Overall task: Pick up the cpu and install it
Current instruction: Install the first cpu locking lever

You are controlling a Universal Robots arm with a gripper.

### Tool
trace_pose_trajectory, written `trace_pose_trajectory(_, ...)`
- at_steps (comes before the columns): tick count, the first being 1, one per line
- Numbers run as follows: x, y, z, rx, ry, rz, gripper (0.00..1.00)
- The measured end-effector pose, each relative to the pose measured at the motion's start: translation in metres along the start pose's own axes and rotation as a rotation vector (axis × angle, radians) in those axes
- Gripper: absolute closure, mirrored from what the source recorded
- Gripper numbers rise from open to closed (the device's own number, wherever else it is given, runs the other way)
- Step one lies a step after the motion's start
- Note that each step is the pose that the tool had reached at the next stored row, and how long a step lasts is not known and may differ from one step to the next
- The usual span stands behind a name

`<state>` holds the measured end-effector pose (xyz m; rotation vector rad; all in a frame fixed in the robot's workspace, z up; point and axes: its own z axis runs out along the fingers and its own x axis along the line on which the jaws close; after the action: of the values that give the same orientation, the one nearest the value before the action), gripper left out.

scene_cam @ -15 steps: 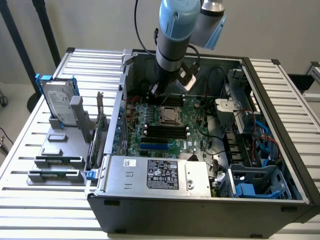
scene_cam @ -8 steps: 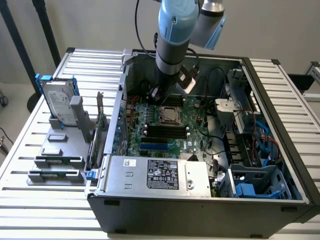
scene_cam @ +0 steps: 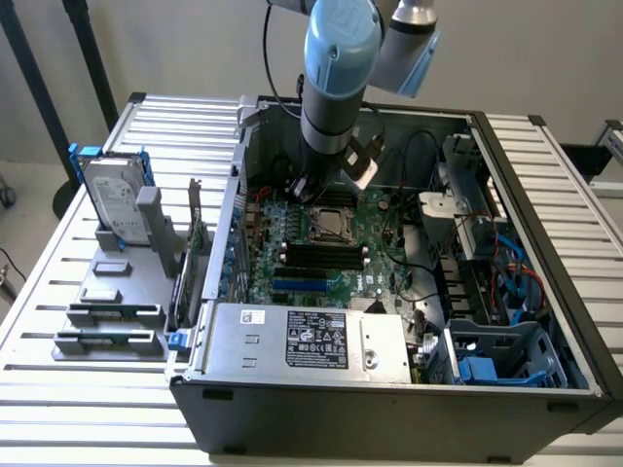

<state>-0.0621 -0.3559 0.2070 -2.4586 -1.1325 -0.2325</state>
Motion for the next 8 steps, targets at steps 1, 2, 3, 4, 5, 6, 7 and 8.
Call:
trace_pose_trajectory(1, -0.0001, 0.0, 0.0008, -0.002, -0.0007, -0.001, 0.89)
trace_pose_trajectory(2, 0.0, 0.0, 0.0013, -0.0037, -0.0023, -0.001, 0.89)
trace_pose_trajectory(3, 0.0001, -0.0001, 0.0017, -0.006, -0.0049, -0.001, 0.89)
trace_pose_trajectory(4, 0.0002, -0.0002, 0.0021, -0.0088, -0.0081, 0.0, 0.89)
trace_pose_trajectory(5, 0.0006, -0.0006, 0.0024, -0.0119, -0.0117, 0.0, 0.89)
trace_pose_trajectory(6, 0.001, -0.001, 0.0028, -0.015, -0.0152, 0.0, 0.89)
trace_pose_trajectory(7, 0.0015, -0.0015, 0.0033, -0.0178, -0.0177, 0.0, 0.89)
trace_pose_trajectory(8, 0.002, -0.0021, 0.0038, -0.0207, -0.0199, -0.001, 0.89)
